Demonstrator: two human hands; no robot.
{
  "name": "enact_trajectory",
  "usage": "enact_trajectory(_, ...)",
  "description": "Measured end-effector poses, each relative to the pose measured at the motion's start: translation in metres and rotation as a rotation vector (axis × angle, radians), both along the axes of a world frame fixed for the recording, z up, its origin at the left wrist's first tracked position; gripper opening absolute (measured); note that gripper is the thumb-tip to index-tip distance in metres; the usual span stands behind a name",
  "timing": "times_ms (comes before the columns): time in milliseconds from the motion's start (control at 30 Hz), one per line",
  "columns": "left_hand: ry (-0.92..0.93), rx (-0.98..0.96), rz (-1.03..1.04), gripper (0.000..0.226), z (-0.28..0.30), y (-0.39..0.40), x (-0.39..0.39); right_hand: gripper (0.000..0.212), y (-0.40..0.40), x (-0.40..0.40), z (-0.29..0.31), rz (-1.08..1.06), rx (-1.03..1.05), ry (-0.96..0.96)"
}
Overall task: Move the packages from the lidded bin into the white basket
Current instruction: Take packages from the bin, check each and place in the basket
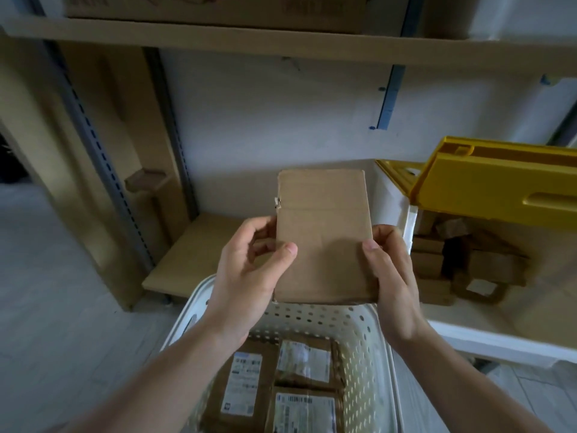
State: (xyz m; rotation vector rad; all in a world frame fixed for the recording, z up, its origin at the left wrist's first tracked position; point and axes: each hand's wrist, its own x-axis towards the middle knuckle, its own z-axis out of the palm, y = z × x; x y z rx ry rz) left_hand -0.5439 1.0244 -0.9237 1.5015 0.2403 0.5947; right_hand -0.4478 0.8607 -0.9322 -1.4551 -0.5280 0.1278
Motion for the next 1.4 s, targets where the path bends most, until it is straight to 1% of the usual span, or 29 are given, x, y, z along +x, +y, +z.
enact_trajectory(200,0.007,-0.070,0.029,0.035,-0.001,0.011,0.001,0.028,0.015,0.008,-0.001,0.091,0.004,0.065)
enact_trajectory(300,0.008,-0.074,0.030,0.034,-0.003,0.014,0.002,0.022,0.020,0.011,-0.003,0.100,0.010,0.100)
enact_trajectory(400,-0.004,-0.062,0.024,0.041,-0.004,0.016,0.002,0.030,0.022,0.013,-0.002,0.106,0.035,0.103)
enact_trajectory(600,-0.037,-0.027,0.032,0.043,-0.006,0.017,0.005,0.034,0.023,0.016,-0.002,0.090,0.070,0.121)
enact_trajectory(733,-0.064,-0.042,0.037,0.042,-0.004,0.014,0.008,0.043,0.024,0.019,-0.002,0.072,0.088,0.148)
enact_trajectory(900,-0.068,-0.032,0.047,0.038,-0.006,0.014,0.009,0.041,0.024,0.020,-0.001,0.092,0.095,0.194)
enact_trajectory(1033,-0.056,0.015,0.054,0.035,-0.007,0.011,0.010,0.040,0.021,0.022,-0.001,0.085,0.099,0.227)
enact_trajectory(1233,-0.052,0.029,0.052,0.038,-0.012,0.011,0.014,0.037,0.020,0.028,-0.005,0.089,0.093,0.225)
enact_trajectory(1400,-0.058,0.029,0.066,0.035,-0.013,0.010,0.018,0.038,0.019,0.031,-0.007,0.087,0.090,0.215)
